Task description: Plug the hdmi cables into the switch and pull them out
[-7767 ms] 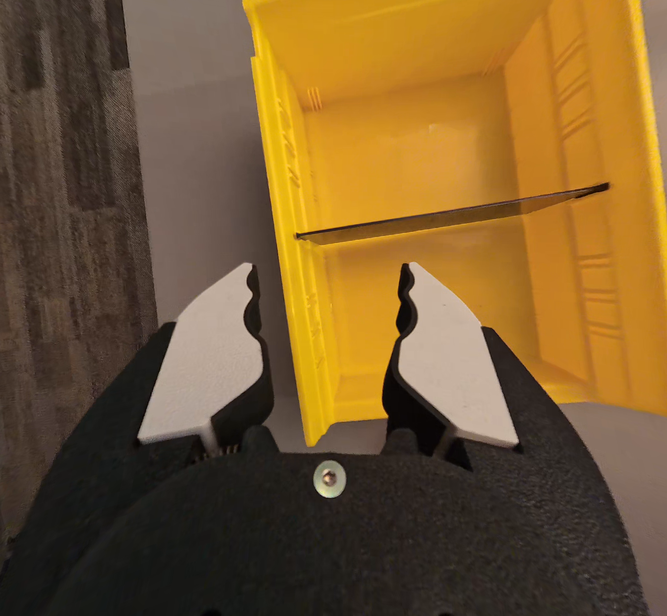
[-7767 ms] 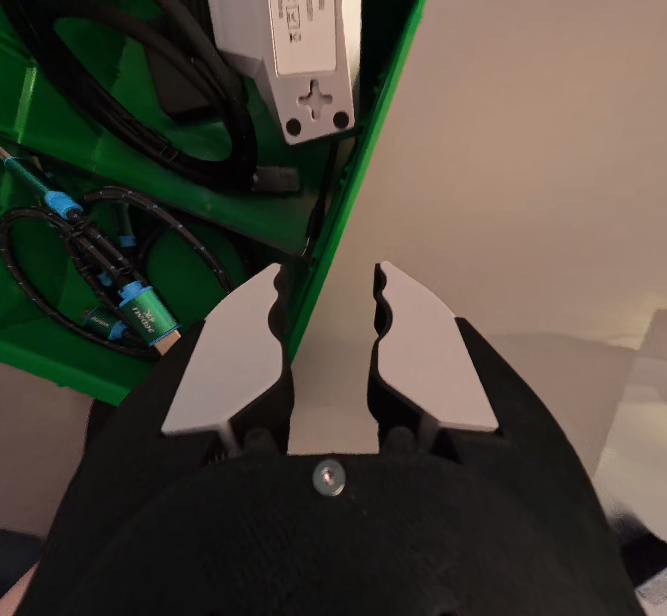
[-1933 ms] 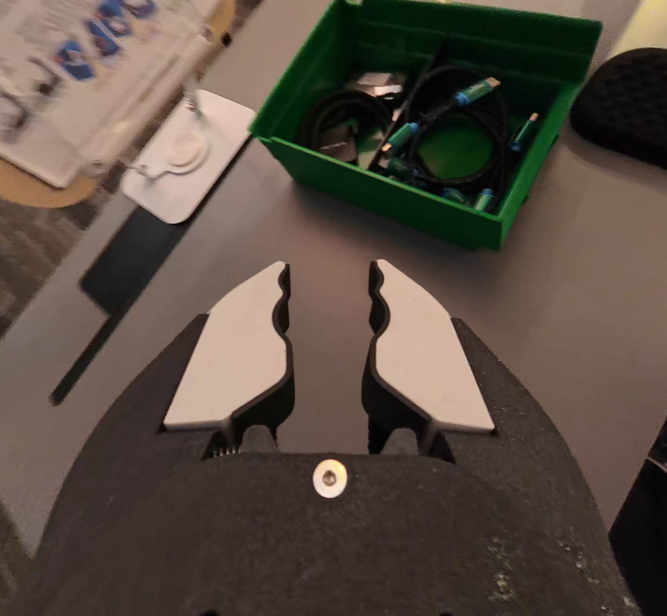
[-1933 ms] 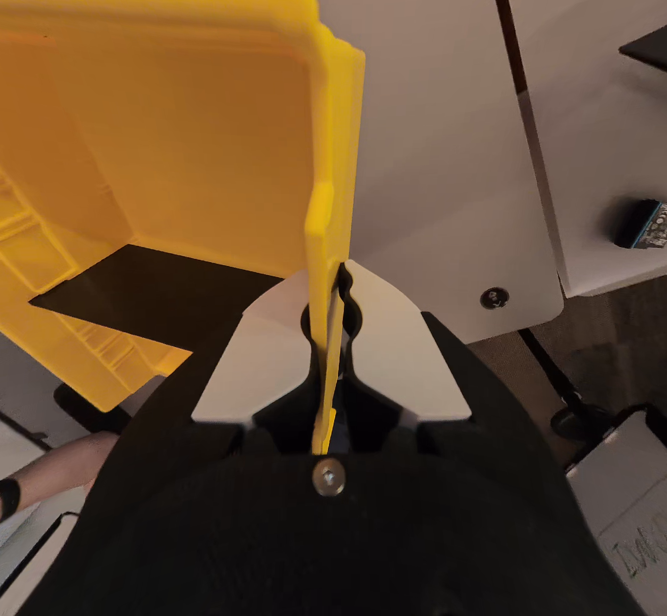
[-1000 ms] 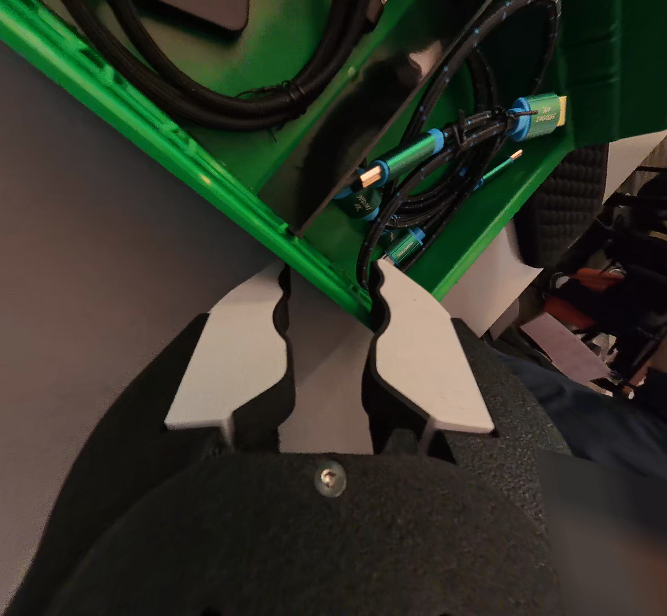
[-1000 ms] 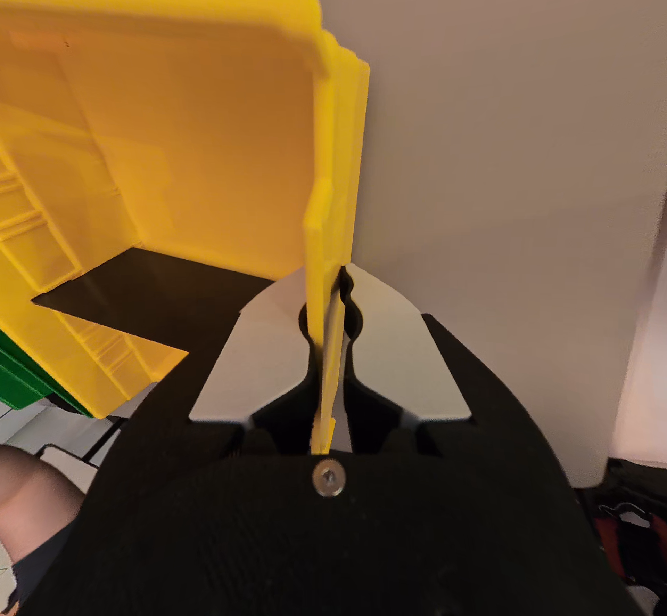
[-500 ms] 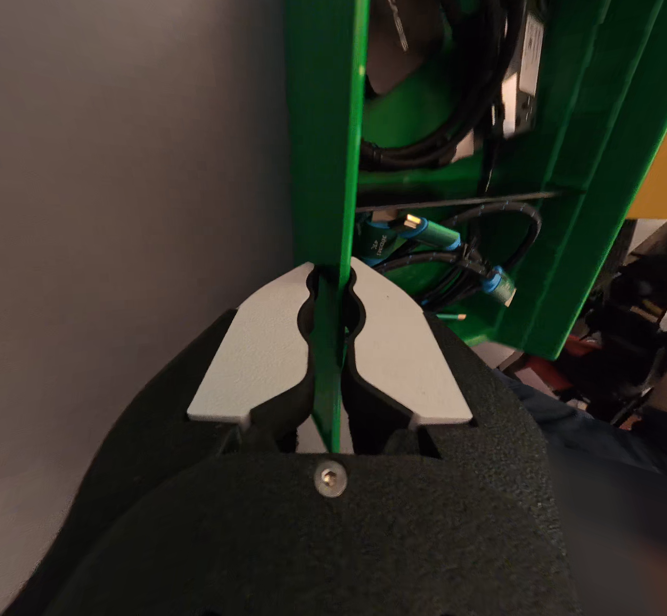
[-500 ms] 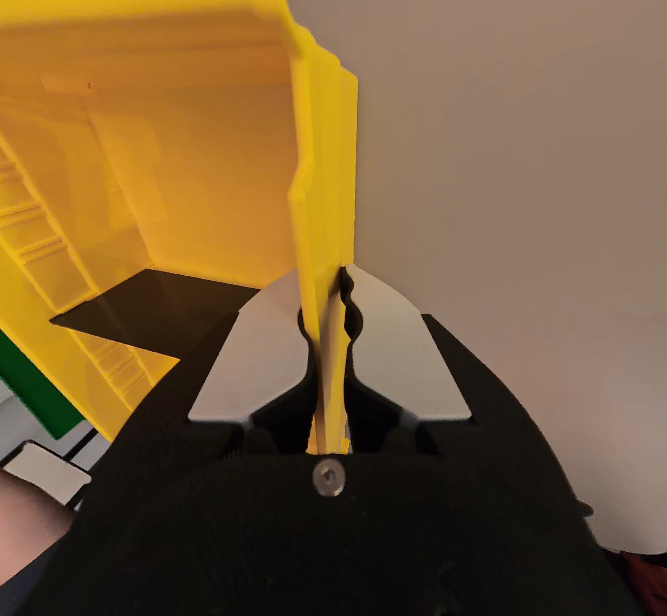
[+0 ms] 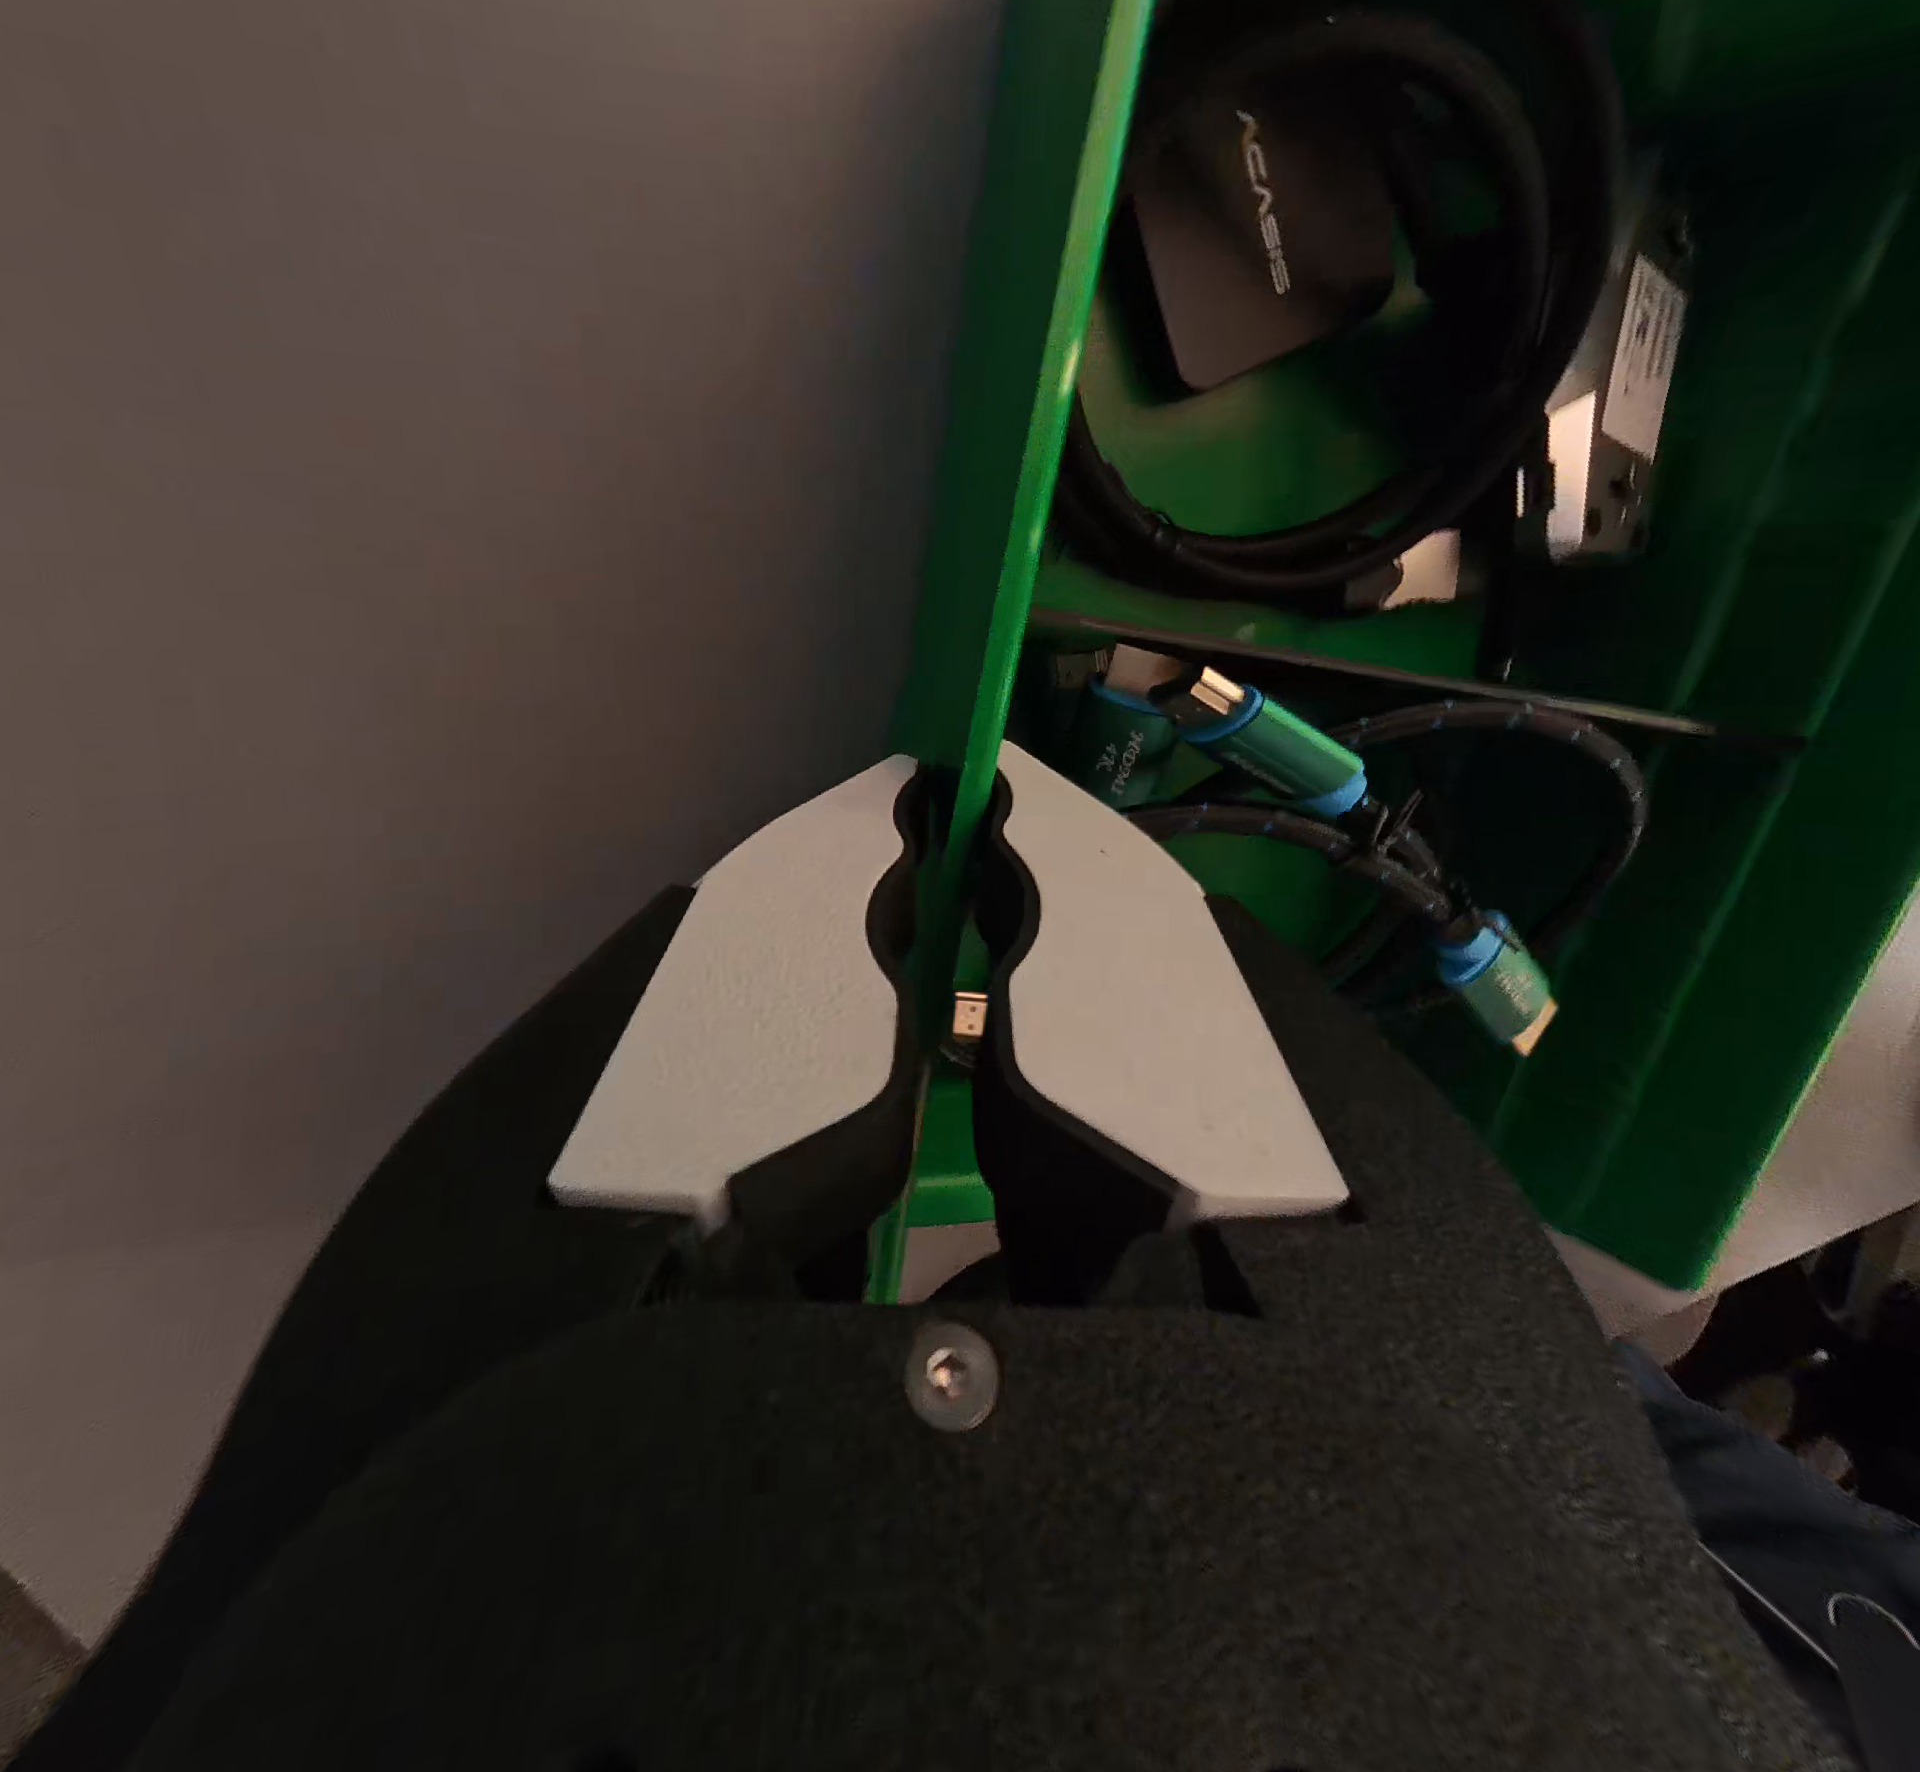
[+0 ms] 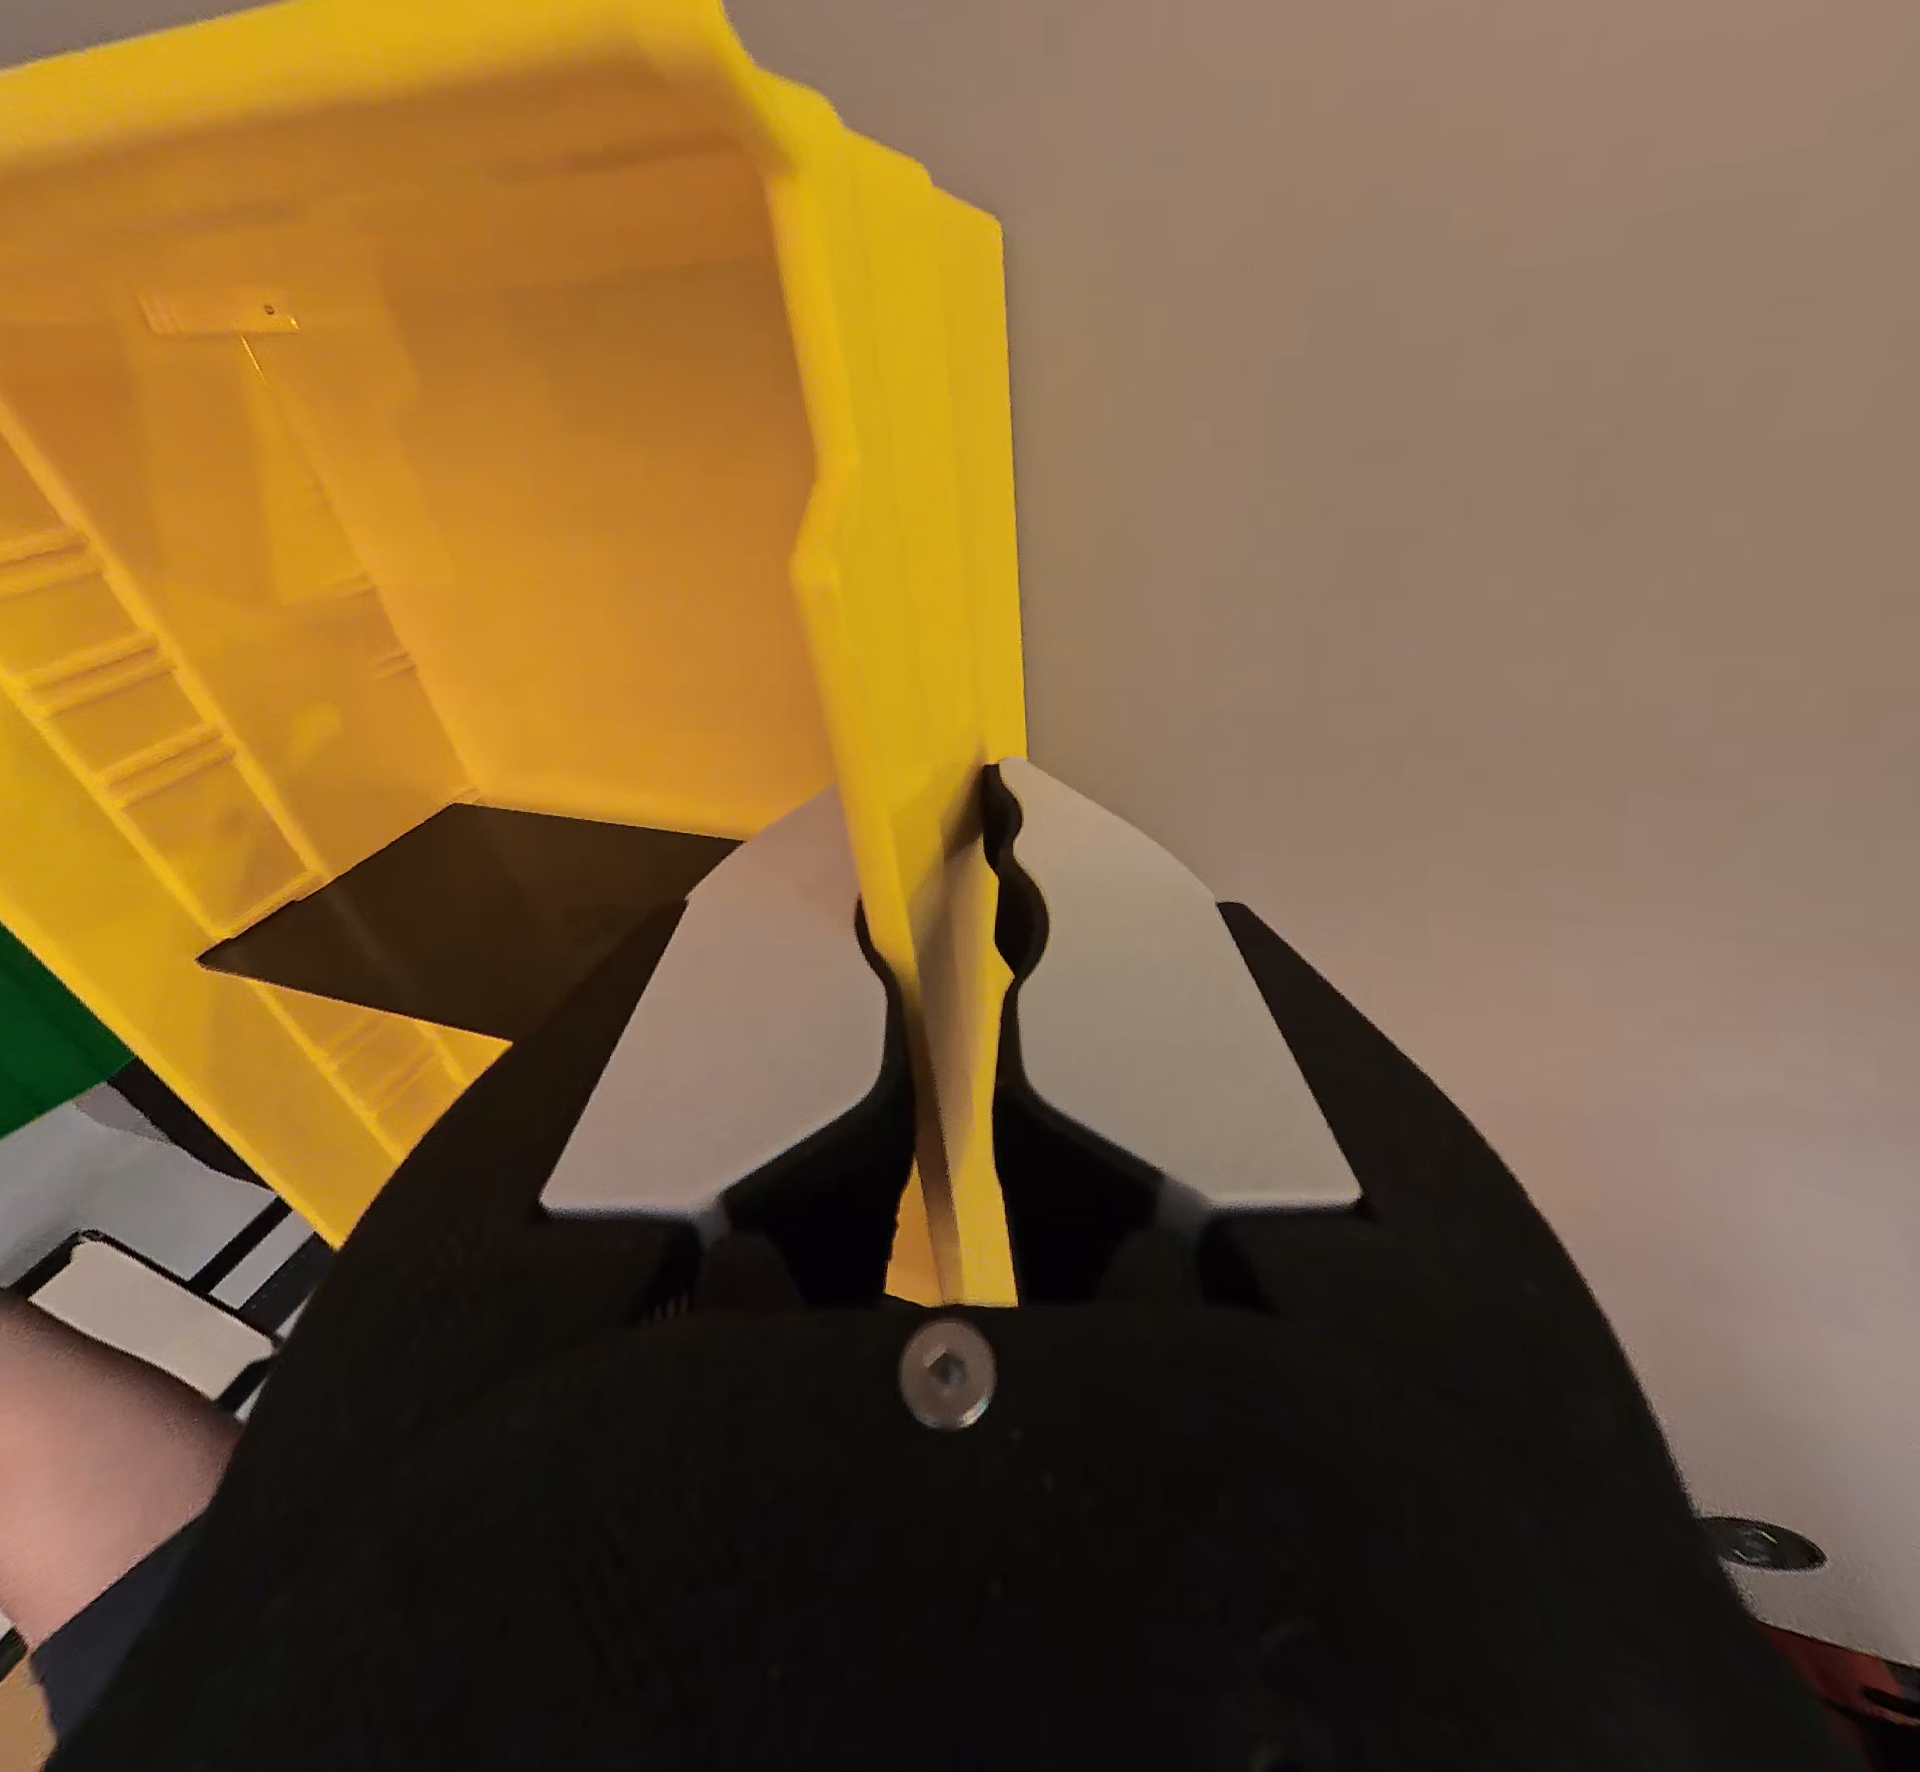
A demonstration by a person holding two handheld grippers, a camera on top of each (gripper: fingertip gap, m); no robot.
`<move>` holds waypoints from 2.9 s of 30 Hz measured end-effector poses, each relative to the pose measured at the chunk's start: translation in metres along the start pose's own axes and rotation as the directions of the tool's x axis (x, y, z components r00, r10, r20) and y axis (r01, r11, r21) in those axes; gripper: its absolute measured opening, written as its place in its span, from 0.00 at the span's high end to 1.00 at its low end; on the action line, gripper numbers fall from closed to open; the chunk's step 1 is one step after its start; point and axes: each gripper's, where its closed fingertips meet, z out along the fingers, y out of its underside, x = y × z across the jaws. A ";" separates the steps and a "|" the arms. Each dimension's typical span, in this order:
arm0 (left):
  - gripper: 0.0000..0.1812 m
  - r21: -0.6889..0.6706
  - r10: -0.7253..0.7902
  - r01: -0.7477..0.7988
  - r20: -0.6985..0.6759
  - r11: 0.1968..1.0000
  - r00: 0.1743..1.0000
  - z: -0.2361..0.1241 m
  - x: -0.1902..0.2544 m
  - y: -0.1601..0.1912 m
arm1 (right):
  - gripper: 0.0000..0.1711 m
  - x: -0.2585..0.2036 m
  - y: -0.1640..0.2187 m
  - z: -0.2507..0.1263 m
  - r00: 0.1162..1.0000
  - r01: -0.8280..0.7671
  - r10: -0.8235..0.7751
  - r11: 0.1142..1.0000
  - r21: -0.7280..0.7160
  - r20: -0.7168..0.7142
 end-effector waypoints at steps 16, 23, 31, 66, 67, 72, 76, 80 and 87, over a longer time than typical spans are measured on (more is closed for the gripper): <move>0.97 0.058 -0.052 0.047 0.087 0.997 0.995 -0.028 -0.062 0.043 | 0.96 0.008 -0.002 -0.002 0.984 0.171 -0.172 0.985 -0.032 -0.051; 0.98 0.044 0.014 -0.019 0.122 0.999 0.992 -0.029 -0.070 0.043 | 0.96 0.014 -0.006 -0.004 0.959 0.268 -0.271 0.963 -0.043 -0.080; 0.96 0.025 0.137 -0.145 0.202 0.989 0.970 -0.033 -0.087 0.044 | 0.96 0.011 -0.002 -0.002 0.930 0.342 -0.345 0.939 -0.044 -0.125; 0.70 0.477 0.545 -0.641 0.342 0.601 0.765 -0.106 0.005 0.021 | 0.72 -0.165 0.063 -0.256 0.665 0.245 -0.629 -0.326 0.913 -0.403; 0.69 0.469 0.550 -0.636 0.324 0.613 0.770 -0.103 0.008 0.017 | 0.72 -0.180 0.072 -0.258 0.642 0.211 -0.660 -0.337 0.917 -0.390; 0.72 0.323 0.634 -0.751 0.402 0.577 0.660 -0.085 0.018 -0.013 | 0.72 -0.243 0.093 -0.262 0.535 0.128 -0.761 -0.356 0.926 -0.366; 0.73 0.089 0.737 -0.863 0.480 0.498 0.475 -0.055 0.005 -0.039 | 0.72 -0.264 0.092 -0.241 0.498 0.146 -0.788 -0.334 0.931 -0.361; 0.75 -0.146 0.833 -0.901 0.462 0.408 0.303 -0.019 -0.017 -0.053 | 0.72 -0.266 0.076 -0.206 0.465 0.299 -0.791 -0.282 0.911 -0.398; 0.75 -0.297 0.859 -0.854 0.429 0.428 0.281 0.008 -0.051 -0.072 | 0.72 -0.252 0.061 -0.206 0.503 0.277 -0.789 -0.239 0.931 -0.352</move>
